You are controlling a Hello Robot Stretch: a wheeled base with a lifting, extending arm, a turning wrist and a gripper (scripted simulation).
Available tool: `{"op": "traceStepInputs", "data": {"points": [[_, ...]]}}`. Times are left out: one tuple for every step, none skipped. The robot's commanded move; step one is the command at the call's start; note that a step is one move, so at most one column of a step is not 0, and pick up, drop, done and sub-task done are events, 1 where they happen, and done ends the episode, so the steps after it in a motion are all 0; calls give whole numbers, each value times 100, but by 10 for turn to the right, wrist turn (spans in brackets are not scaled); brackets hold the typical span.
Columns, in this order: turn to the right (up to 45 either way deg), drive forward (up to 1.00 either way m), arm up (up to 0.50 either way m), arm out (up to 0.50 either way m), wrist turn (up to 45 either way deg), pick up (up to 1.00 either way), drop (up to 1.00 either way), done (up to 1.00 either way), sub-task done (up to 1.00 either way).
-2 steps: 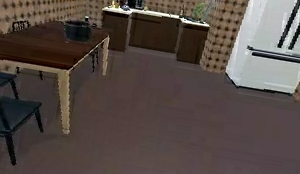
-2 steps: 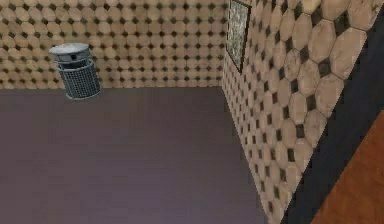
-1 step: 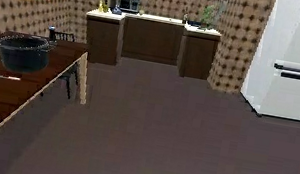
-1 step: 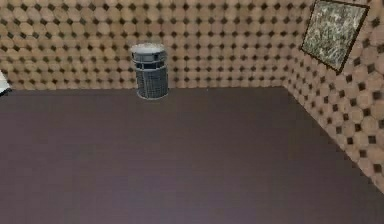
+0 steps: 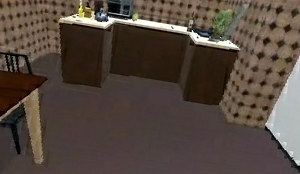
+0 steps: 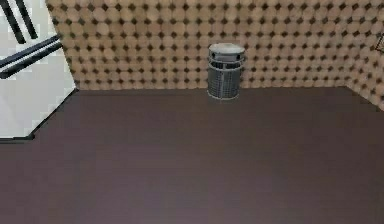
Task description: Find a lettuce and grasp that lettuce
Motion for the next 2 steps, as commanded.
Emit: {"op": "traceStepInputs", "data": {"points": [[0,100,0,0,0,0,0,0,0],[0,100,0,0,0,0,0,0,0]]}}
